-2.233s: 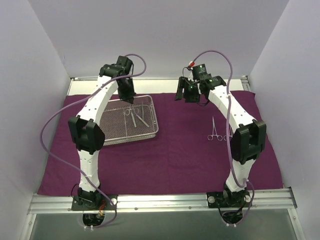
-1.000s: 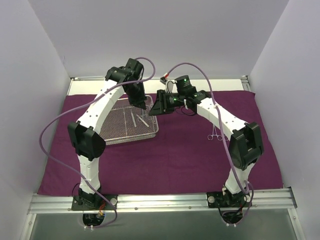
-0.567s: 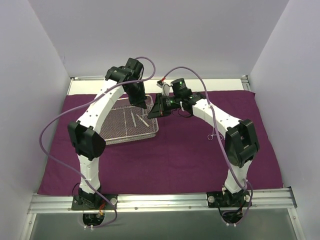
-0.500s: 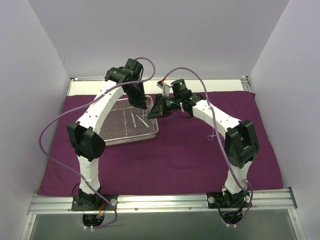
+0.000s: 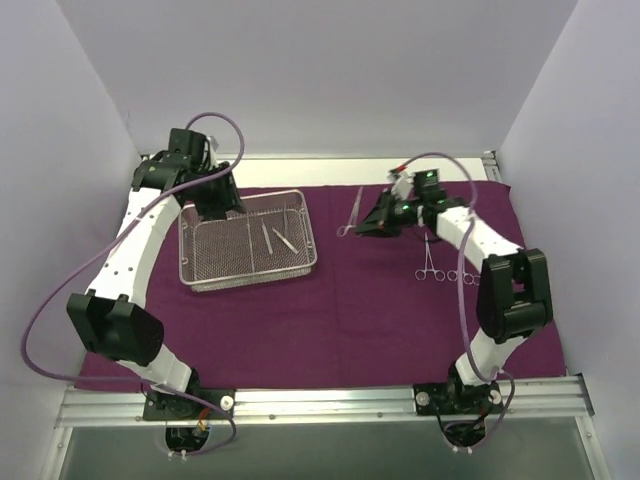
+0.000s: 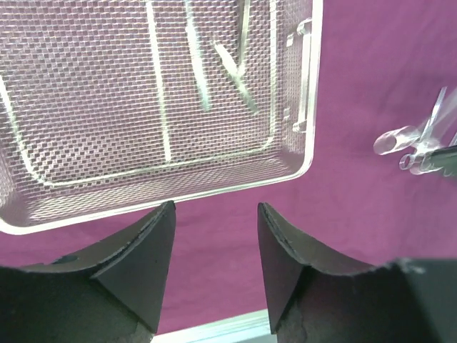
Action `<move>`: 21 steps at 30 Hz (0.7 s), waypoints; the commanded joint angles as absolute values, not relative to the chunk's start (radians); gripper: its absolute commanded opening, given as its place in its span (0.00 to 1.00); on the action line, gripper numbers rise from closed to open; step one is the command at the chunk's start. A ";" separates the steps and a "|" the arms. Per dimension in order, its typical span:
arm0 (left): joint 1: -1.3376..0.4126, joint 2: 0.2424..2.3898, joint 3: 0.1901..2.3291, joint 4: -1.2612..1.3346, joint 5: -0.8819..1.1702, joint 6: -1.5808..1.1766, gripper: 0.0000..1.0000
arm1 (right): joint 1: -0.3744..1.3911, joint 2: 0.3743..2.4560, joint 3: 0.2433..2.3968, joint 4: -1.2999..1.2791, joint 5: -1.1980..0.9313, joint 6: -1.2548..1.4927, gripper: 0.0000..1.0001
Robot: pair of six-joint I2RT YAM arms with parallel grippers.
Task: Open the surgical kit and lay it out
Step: Place the medical item in the surgical kit.
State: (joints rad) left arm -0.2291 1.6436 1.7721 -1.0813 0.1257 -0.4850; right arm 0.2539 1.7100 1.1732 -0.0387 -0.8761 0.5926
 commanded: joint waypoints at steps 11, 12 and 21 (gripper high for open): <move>-0.127 1.531 1.434 -0.785 0.348 -0.357 0.55 | -0.057 1.778 1.262 -0.723 -0.738 -0.066 0.00; -0.120 1.528 1.431 -0.784 0.356 -0.353 0.55 | -0.060 1.784 1.243 -0.716 -0.744 -0.075 0.00; -0.069 1.536 1.433 -0.775 0.440 -0.362 0.55 | -0.058 1.890 1.252 -0.678 -0.807 -0.107 0.00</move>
State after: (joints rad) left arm -0.0696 1.5486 1.4204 -0.8307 0.3756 -0.3634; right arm -0.0639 1.8523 1.2194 -0.6254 -0.7719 -0.0624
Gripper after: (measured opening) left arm 0.547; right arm 0.065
